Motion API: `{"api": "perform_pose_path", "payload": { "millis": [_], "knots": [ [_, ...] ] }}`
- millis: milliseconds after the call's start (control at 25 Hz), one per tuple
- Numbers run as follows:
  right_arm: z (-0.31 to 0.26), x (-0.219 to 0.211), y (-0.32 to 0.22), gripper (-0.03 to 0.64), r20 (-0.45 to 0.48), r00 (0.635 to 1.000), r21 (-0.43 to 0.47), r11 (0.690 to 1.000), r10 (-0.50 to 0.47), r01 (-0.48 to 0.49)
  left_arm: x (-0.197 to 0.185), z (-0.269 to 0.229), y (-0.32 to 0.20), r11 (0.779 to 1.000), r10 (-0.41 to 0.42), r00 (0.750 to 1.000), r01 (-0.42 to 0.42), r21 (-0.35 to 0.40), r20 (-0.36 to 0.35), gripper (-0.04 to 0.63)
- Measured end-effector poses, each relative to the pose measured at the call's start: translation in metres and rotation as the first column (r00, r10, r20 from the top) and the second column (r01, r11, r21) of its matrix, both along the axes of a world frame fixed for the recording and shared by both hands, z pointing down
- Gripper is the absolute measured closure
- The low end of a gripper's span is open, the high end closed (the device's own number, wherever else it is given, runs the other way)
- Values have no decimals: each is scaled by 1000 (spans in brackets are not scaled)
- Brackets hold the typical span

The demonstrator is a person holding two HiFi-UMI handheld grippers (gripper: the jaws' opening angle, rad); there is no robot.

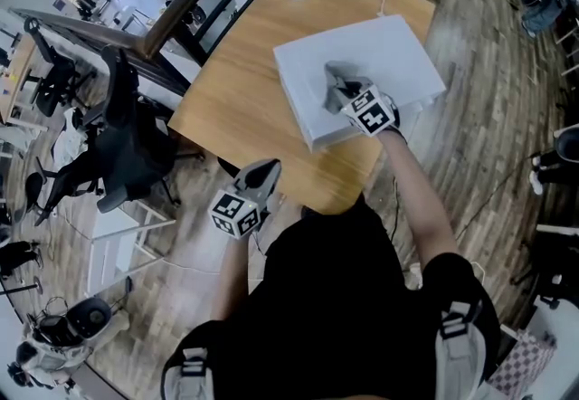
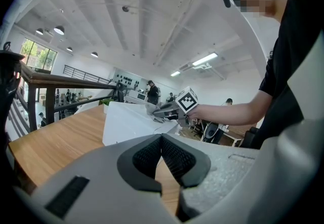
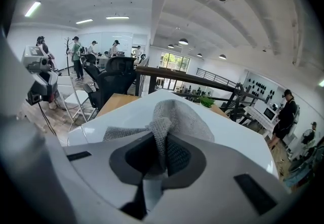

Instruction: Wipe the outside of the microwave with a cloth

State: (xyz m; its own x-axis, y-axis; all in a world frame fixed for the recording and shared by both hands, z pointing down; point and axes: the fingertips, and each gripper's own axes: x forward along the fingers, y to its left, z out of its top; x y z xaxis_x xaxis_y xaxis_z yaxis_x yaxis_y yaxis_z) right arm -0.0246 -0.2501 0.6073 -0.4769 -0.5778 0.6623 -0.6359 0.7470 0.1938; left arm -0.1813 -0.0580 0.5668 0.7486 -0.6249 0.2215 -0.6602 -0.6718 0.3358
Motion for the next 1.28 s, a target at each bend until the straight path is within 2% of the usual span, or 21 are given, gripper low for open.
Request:
{"api": "perform_pose_path", "payload": {
  "millis": [800, 1280],
  "knots": [
    [4, -84, 14, 591, -35, 988, -1, 989, -150, 150, -14, 4, 8, 1000, 5, 1000, -5, -5, -13, 594],
    [9, -118, -21, 592, -113, 979, 6, 985, -169, 171, -31, 13, 10, 999, -45, 998, 44, -26, -34, 594]
  ]
}}
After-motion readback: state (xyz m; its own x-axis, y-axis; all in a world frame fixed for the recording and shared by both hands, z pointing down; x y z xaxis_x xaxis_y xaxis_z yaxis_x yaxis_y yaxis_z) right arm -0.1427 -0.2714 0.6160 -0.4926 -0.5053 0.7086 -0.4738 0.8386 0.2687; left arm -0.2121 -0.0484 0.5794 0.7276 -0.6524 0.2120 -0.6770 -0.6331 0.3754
